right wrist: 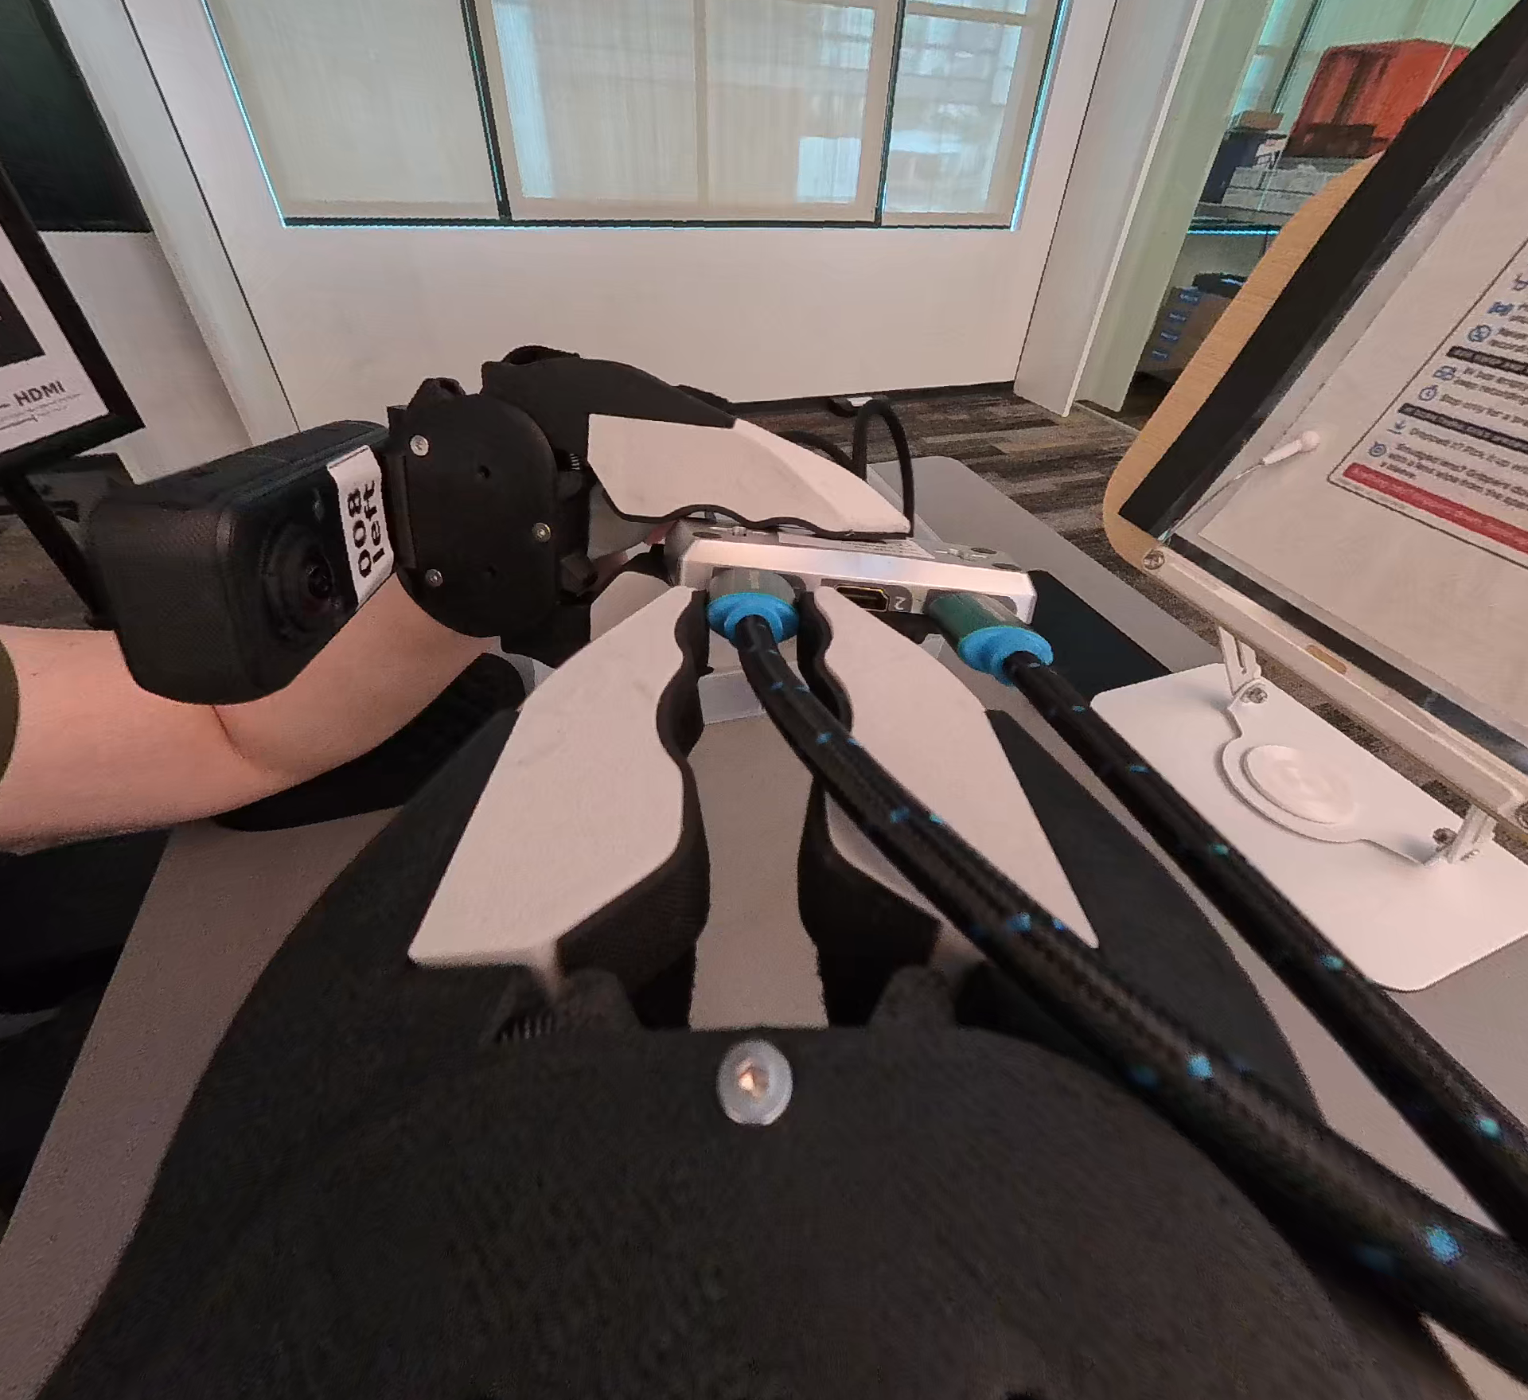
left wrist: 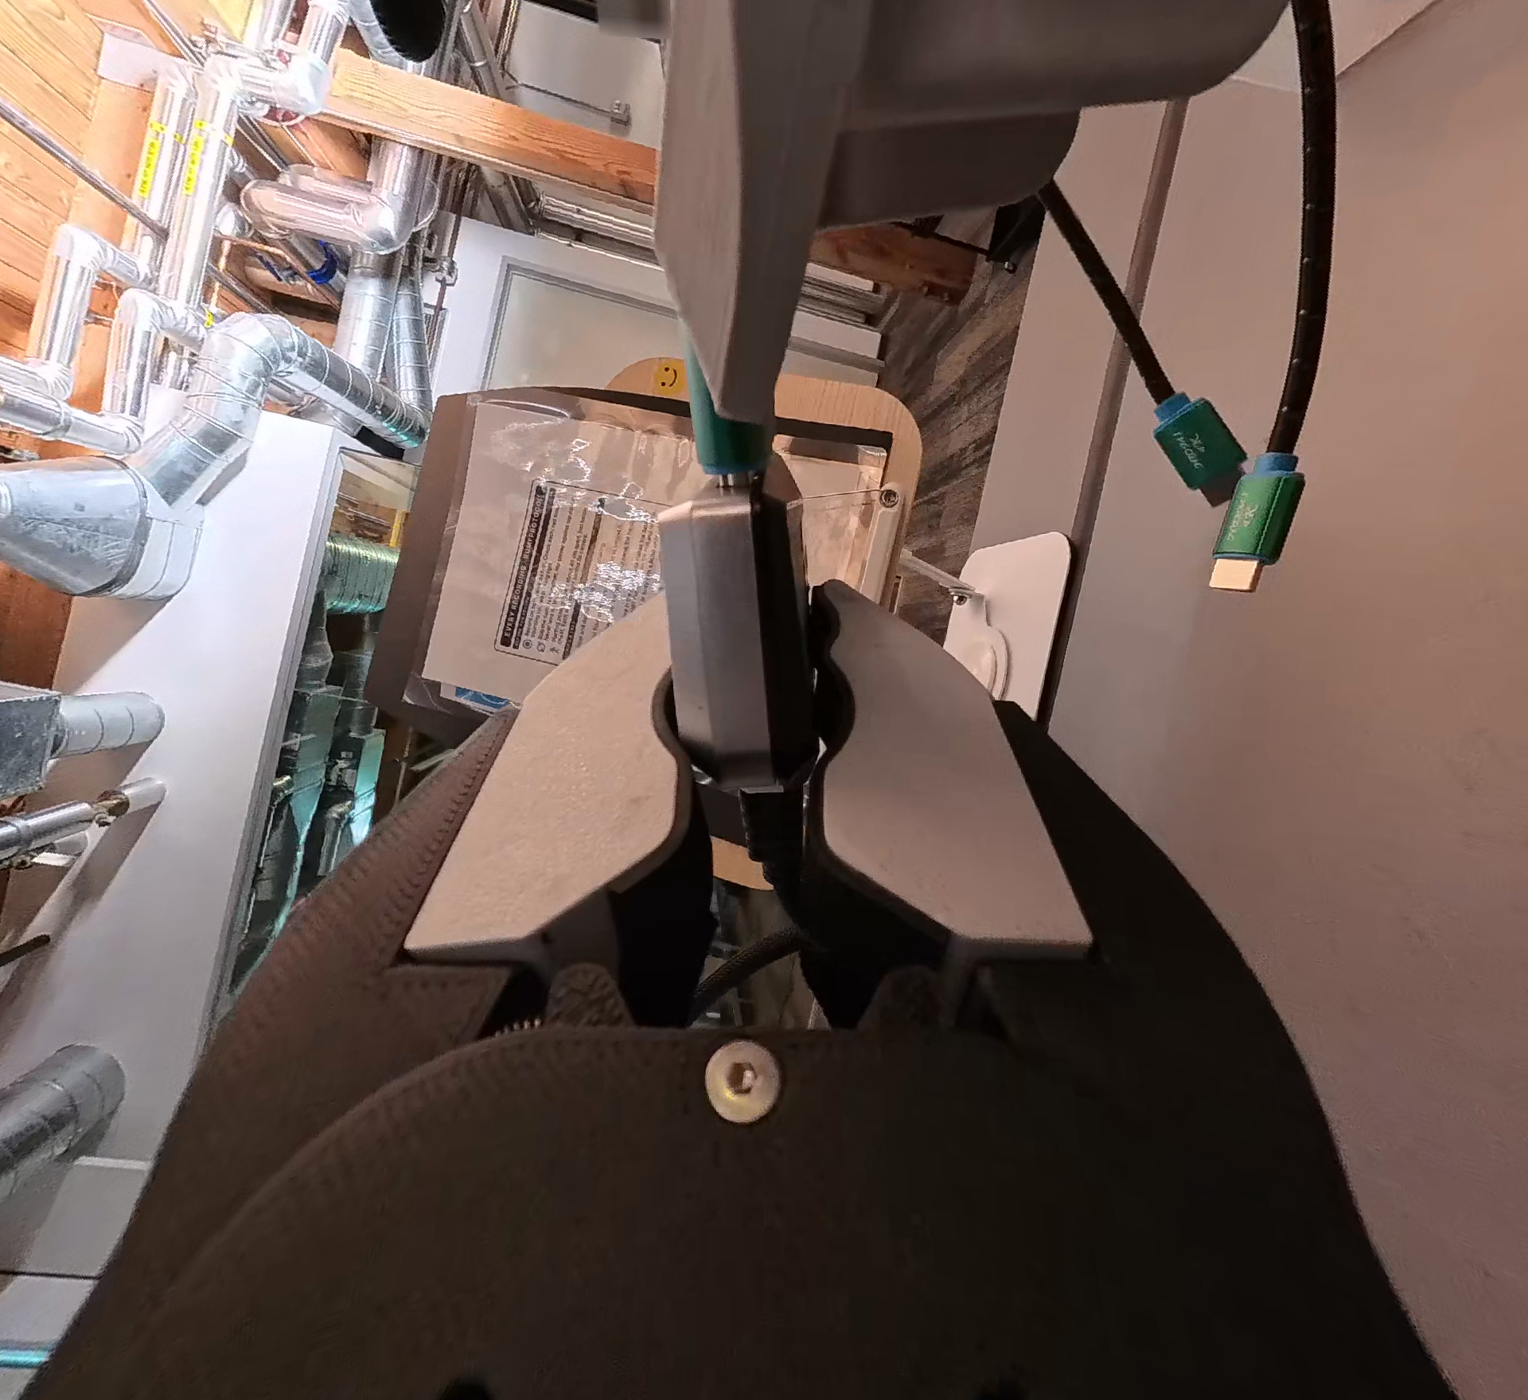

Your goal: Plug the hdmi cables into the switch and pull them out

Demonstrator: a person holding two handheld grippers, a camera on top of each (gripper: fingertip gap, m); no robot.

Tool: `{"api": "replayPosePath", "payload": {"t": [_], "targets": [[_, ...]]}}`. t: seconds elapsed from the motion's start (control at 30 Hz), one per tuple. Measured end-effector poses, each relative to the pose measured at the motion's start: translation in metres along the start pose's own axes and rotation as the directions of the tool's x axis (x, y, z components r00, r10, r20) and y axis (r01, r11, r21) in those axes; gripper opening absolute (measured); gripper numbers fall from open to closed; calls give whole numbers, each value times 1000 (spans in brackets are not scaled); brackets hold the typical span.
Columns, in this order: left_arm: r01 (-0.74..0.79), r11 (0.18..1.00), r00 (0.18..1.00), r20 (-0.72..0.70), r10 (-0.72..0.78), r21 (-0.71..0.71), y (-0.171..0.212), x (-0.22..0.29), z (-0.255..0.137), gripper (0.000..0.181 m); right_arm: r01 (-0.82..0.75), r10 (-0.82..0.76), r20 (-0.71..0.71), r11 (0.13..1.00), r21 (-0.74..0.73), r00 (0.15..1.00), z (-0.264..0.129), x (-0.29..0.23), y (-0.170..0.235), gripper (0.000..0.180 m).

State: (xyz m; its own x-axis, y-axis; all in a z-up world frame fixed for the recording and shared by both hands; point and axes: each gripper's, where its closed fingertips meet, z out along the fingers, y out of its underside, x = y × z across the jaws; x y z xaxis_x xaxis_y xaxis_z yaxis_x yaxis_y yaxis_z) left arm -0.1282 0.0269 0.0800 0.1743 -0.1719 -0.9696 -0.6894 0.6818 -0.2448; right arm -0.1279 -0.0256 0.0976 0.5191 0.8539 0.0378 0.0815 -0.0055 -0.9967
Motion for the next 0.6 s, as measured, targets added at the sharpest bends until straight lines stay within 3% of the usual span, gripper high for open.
{"api": "replayPosePath", "payload": {"t": [0.03,0.6], "targets": [[-3,1000,1000,0,3,1,0,0,0,21,3,-3,-1,1000,-2,1000,0,0,0,22],[-26,1000,998,64,25,13,-3,-13,-3,22,80,-79,-48,997,17,996,-1,-5,-8,22]]}}
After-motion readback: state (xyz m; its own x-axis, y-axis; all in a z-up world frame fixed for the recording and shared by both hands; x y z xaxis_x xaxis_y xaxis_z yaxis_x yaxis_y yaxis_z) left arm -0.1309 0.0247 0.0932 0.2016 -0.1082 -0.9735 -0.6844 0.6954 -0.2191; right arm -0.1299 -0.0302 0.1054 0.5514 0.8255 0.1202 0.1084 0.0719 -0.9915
